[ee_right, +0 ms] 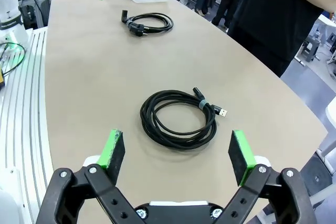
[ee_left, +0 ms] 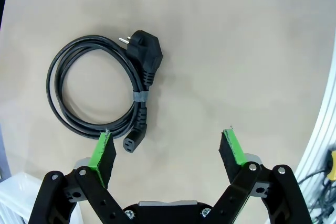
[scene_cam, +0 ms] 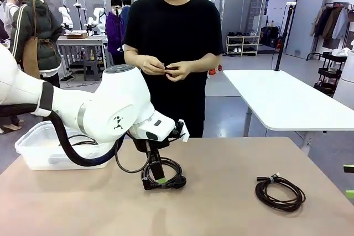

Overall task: Organize and store the cables.
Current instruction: Place the Power Cable into the Organizing box.

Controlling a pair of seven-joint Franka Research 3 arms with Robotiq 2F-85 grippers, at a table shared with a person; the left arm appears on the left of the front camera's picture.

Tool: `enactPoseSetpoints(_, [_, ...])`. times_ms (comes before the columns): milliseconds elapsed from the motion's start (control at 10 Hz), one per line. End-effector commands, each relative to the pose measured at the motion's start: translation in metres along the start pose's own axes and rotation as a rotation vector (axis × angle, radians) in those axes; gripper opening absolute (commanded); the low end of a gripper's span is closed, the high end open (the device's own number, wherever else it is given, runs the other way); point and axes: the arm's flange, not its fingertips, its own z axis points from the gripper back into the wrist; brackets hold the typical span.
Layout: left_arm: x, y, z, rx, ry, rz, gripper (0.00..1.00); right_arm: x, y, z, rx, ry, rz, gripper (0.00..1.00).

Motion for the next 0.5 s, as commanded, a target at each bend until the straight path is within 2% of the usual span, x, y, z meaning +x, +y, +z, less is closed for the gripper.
enactPoseSetpoints(0, [-0.0027,-0.0039,0.0071,0.017,-0.001,-0.010,1.00,0.0063,-0.0012,-0.0003,-0.003,-0.005,0.000,1.00])
enactPoseSetpoints(400, [-0.0027,-0.0039,0.0071,0.017,-0.001,-0.010,1.00,0.0063,-0.0012,-0.0003,-0.003,-0.005,0.000,1.00])
